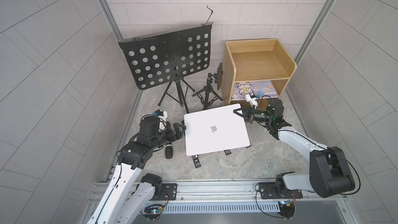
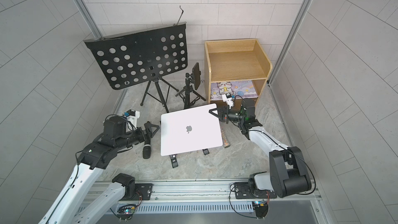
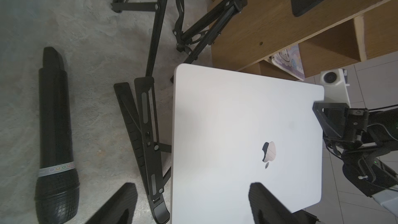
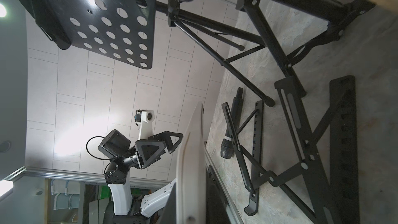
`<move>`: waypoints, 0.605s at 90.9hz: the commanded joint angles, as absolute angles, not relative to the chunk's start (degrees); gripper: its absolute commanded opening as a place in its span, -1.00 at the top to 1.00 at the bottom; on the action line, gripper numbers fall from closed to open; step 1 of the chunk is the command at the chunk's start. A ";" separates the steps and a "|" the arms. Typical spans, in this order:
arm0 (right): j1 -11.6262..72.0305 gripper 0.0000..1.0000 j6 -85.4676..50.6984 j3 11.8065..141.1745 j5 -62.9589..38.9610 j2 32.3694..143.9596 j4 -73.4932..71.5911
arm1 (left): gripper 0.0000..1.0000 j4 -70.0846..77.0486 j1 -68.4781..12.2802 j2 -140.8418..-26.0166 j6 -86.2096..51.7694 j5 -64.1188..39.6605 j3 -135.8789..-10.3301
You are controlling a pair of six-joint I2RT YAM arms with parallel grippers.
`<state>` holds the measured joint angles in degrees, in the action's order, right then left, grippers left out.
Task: Close the laptop lid and set it aside
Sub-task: Pick up the laptop from the computer stand.
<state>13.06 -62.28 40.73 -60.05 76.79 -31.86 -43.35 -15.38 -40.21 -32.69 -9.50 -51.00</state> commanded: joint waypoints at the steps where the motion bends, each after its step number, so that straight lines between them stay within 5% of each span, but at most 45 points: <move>1: 12.75 1.00 -69.59 41.31 -63.02 71.56 -37.18 | -0.89 -48.74 -15.18 -39.15 -28.50 -5.02 -58.31; 33: 12.20 1.00 -72.26 41.58 -62.33 60.85 -26.31 | -1.00 -51.76 -15.08 -38.74 -29.73 -2.64 -70.83; 55: 11.40 1.00 -84.65 43.18 -58.77 56.65 -30.98 | -0.99 -42.02 -15.06 -41.80 -43.02 -24.85 -66.79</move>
<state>12.08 -74.76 40.73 -60.05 59.72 -25.41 -47.90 -15.38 -39.86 -34.76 -10.76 -69.71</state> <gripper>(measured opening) 0.181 0.998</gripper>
